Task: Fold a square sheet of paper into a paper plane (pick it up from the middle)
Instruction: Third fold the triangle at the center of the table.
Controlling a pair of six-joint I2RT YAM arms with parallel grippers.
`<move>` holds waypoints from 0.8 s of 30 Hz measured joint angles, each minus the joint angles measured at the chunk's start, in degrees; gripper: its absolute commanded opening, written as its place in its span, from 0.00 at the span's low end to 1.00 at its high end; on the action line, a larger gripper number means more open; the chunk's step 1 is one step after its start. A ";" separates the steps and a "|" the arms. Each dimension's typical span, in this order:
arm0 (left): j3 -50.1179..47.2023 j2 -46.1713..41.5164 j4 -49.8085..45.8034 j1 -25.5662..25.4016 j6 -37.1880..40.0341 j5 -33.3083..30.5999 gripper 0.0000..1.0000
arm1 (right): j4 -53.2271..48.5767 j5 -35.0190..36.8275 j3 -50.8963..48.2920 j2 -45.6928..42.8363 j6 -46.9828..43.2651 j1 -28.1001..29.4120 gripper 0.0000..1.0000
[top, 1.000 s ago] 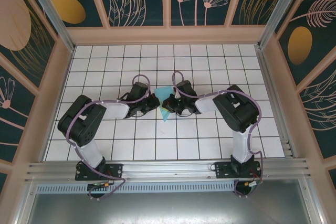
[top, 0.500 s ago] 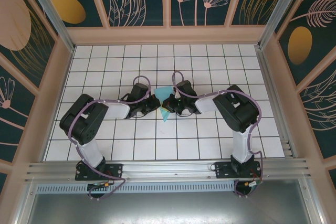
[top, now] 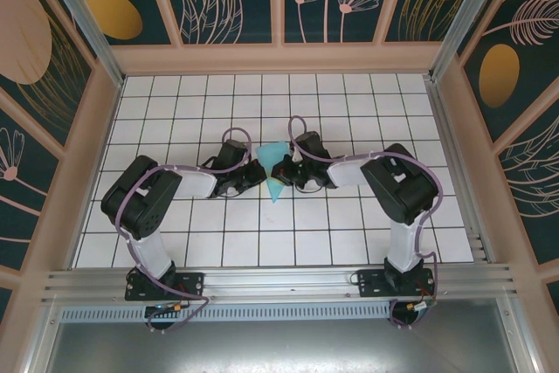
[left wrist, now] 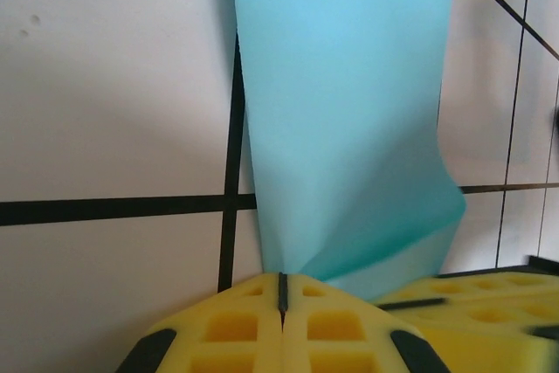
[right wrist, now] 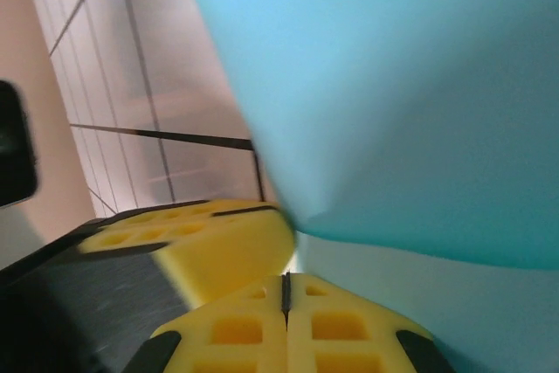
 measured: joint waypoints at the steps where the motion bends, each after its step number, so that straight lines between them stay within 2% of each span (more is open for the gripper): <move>1: 0.09 0.09 -0.04 0.00 0.28 0.00 0.00 | -0.48 0.00 0.00 -1.03 -0.85 -0.31 0.00; 5: 0.68 0.31 -0.94 0.00 1.22 0.02 0.00 | -1.75 0.00 0.00 -3.91 -4.74 -1.70 0.00; 15: 1.51 0.20 -2.40 0.00 2.67 0.11 0.00 | -4.46 -0.39 0.00 -2.69 -8.46 -2.54 0.00; 20: -0.44 -1.81 -2.08 -0.02 2.99 0.11 0.18 | -4.28 -0.44 0.00 -2.69 -8.41 -2.54 0.00; 24: -3.96 -5.79 -0.33 0.00 2.78 1.64 0.26 | -3.65 -1.07 0.00 -2.69 -8.22 -2.54 0.00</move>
